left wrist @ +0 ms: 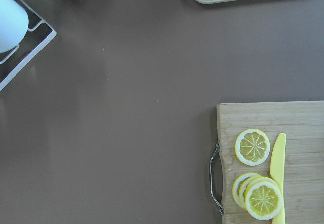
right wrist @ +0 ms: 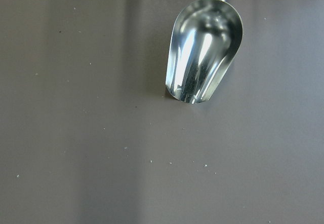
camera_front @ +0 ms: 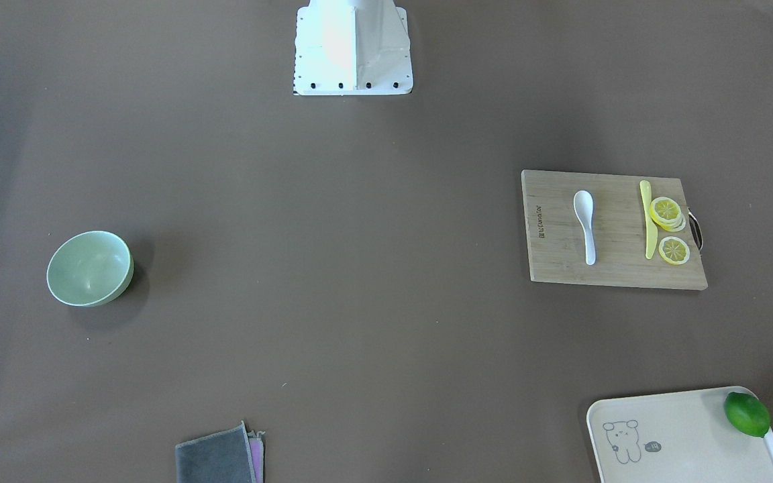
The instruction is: Place spoon in bowl
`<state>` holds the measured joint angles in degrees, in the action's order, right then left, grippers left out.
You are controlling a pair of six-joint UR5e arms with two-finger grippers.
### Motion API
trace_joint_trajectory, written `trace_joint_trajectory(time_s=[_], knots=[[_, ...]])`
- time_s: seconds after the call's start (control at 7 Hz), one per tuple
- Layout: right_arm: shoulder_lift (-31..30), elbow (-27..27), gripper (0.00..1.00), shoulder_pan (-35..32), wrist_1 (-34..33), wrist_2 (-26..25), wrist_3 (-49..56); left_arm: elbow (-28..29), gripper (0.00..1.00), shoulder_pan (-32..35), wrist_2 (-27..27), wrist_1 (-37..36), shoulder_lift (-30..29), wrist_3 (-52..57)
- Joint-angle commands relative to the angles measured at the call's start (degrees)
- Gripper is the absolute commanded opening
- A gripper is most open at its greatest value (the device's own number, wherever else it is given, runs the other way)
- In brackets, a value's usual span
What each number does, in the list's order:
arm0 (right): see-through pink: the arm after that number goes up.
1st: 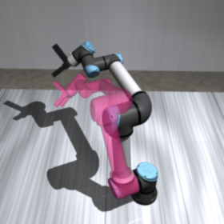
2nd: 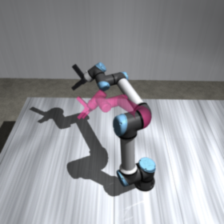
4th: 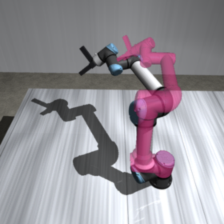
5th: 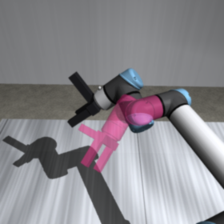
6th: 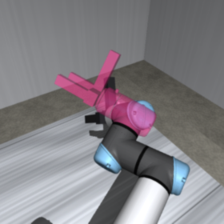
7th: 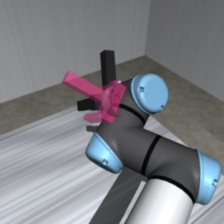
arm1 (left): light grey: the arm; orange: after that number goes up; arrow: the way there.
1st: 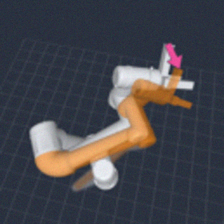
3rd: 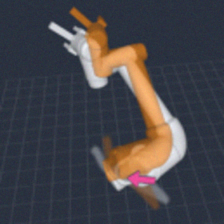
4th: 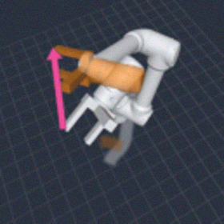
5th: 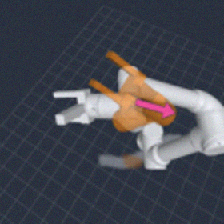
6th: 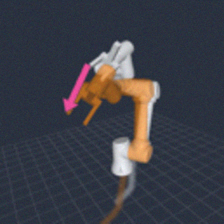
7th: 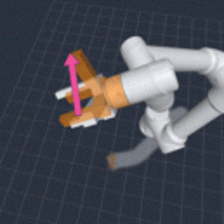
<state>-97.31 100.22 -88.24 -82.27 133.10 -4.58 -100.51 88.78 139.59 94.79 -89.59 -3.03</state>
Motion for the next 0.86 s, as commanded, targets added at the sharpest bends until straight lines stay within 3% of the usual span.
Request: trace_joint_trajectory(time_s=[0.0,0.71], knots=[[-0.16,0.07,1.00,0.00,0.00,0.06,0.01,-0.13,0.98,-0.18,-0.19,0.22,0.20,0.05],[0.01,0.15,1.00,0.00,0.09,0.58,-0.17,1.28,0.98,-0.09,-0.55,1.19,1.52,-0.13]])
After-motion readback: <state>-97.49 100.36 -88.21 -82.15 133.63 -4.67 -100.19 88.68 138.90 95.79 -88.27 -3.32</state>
